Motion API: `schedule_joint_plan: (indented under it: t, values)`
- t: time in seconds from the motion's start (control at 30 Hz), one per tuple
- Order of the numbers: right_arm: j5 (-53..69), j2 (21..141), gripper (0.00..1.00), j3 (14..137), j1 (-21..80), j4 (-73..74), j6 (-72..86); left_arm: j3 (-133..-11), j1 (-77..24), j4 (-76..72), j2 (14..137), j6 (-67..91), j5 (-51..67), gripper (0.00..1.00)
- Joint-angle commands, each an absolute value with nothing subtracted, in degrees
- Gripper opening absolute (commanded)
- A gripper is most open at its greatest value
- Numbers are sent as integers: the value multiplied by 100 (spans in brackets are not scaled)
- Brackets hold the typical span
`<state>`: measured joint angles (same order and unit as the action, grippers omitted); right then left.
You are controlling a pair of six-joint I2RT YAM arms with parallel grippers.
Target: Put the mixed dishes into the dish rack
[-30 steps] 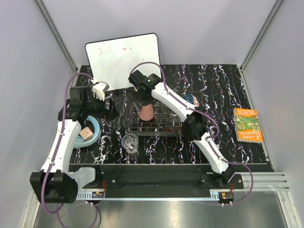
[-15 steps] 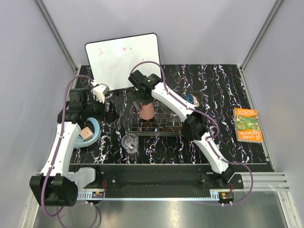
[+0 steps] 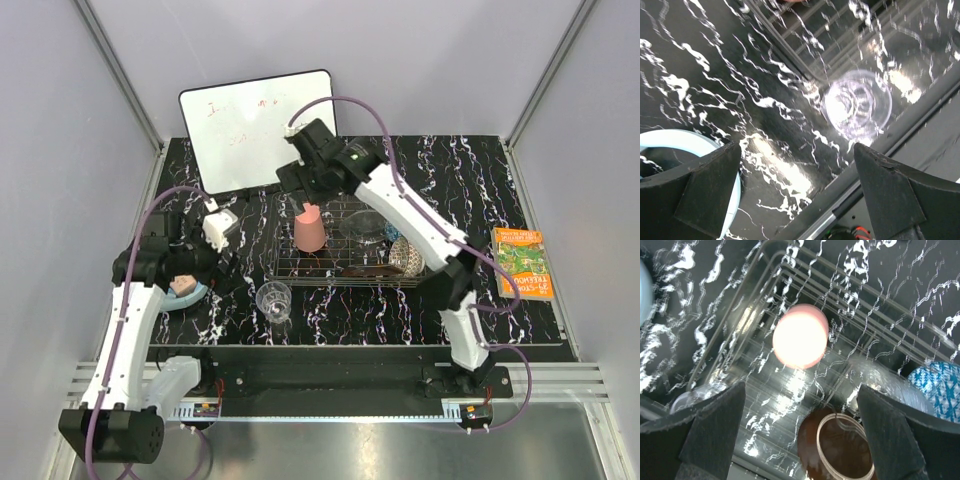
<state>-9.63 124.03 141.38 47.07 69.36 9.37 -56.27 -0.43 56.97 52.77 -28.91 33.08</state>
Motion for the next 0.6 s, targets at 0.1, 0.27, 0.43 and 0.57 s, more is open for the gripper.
schedule_joint_plan:
  t: [0.1, 0.27, 0.43, 0.57]
  values:
    - [-387, 9978, 100, 11729, 4799, 5305, 1651, -5300, -579, 5494, 5387, -3173, 3243, 99]
    - [-246, 8474, 100, 9609, 4808, 4281, 2144, -4897, -1493, 5020, 5615, -3067, 2410, 99]
    - [-325, 7780, 100, 8580, 4816, 4061, 2408, -4790, -1661, 4808, 6046, -3068, 2259, 99]
    - [-396, 7471, 100, 8210, 4808, 3929, 2531, -4772, -1687, 4554, 6371, -3015, 2250, 99]
